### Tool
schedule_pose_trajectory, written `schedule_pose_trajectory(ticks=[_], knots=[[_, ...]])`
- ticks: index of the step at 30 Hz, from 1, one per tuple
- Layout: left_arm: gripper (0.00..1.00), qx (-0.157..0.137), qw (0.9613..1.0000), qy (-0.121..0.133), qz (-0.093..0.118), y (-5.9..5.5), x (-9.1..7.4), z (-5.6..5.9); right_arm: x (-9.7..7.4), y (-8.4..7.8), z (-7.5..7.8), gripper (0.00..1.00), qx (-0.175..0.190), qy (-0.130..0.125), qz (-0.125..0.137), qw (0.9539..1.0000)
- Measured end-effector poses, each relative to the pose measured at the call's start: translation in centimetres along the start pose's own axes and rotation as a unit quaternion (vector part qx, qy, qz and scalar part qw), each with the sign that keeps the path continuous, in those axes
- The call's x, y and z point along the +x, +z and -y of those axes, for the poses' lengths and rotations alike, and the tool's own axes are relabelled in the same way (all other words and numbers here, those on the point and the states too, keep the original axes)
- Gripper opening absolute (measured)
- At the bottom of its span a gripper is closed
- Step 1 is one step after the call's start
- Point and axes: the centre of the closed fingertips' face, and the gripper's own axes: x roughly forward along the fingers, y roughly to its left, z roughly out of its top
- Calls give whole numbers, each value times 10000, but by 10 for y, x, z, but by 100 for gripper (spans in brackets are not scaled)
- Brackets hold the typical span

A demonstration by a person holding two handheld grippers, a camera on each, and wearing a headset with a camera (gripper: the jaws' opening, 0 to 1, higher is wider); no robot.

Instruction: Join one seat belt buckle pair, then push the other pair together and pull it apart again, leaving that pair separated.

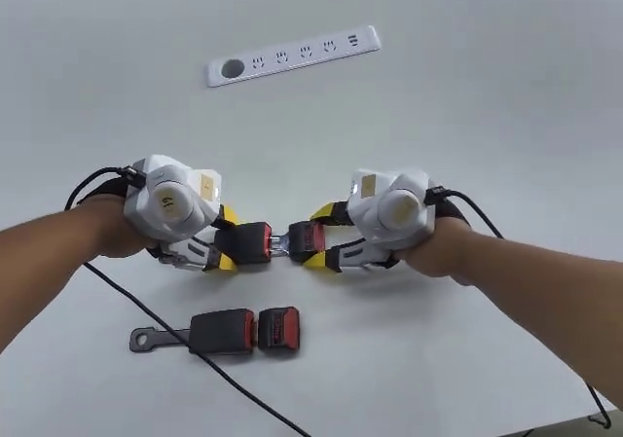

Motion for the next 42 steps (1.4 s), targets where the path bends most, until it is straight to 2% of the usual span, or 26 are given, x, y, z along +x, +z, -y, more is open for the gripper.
schedule_pose_trajectory(ticks=[1, 6, 16, 27, 33, 42], knots=[[34, -20, 10000, 7, 10, 0, 0, 0, -2, -1, 1, 34, 93, 24, 43, 9999], [34, 55, 9999, -19, -106, -1, 1, -1, -1, 0, 0, 34, 102, 7, 38, 9999], [33, 137, 9997, -37, -189, -3, 2, -3, 2, 1, -1, 34, 221, -83, 32, 9997], [33, 218, 9995, -70, -238, -2, 1, -1, 12, 11, -5, 34, 392, -153, 122, 9990], [33, 217, 9995, -65, -239, 0, 1, 0, 15, 13, -4, 34, 428, -64, 5, 9991], [33, 214, 9994, -64, -262, 1, 0, 0, 17, 12, -3, 34, 390, -128, -118, 9991]])
